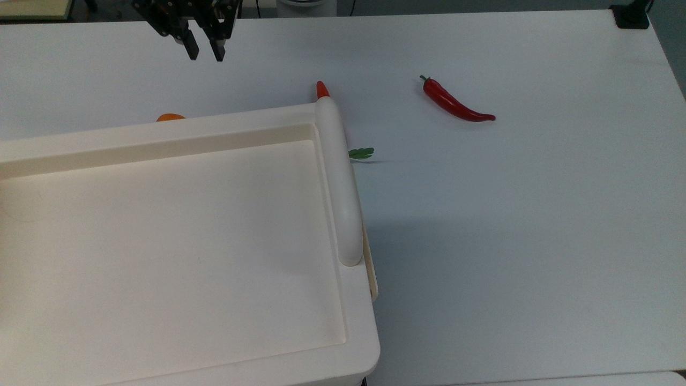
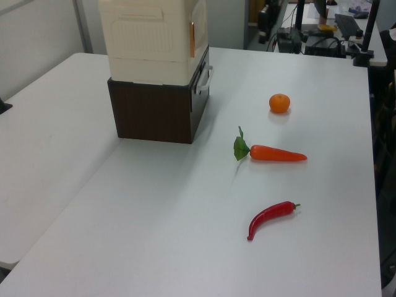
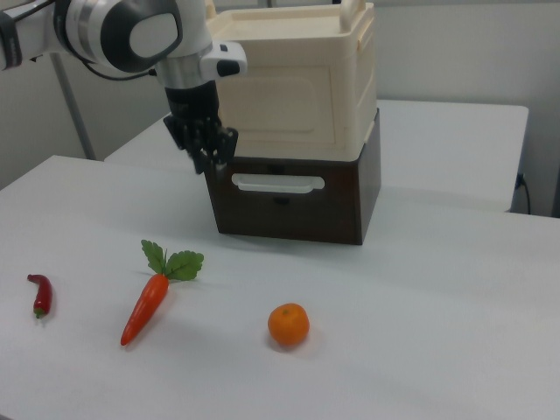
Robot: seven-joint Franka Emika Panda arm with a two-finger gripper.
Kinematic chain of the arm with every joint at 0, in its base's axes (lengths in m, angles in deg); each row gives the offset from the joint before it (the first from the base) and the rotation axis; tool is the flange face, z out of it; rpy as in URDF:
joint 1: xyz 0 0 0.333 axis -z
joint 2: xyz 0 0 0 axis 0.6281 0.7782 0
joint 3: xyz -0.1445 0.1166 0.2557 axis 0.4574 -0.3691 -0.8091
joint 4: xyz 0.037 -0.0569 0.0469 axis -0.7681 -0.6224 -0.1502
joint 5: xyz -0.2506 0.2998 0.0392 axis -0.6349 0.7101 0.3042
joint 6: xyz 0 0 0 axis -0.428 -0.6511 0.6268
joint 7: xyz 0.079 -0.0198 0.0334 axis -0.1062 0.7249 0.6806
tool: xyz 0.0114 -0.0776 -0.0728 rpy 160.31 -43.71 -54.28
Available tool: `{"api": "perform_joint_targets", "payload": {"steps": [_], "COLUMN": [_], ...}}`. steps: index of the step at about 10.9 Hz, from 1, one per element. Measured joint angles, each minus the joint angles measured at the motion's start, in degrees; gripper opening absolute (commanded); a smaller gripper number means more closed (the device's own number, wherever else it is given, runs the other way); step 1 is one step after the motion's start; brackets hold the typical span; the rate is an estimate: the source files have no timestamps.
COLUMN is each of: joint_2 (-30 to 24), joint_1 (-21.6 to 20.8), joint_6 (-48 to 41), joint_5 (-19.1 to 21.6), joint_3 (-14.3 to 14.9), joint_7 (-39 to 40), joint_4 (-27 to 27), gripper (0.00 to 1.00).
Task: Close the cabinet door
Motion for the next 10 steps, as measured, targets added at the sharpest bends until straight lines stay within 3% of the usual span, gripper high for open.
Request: {"api": "perform_joint_targets", "payload": {"steps": [3, 10], "joint_2": [-1.4, -6.3], "joint_1": [0.0, 0.0], "joint_6": [-7.4, -7.3], "joint_5": [-3.8, -5.2], "joint_3": [0.0, -0.1], "joint_7": [-2.0, -1.2], "joint_4": [0.0, -5.2], "gripper": [1.00, 1.00]}}
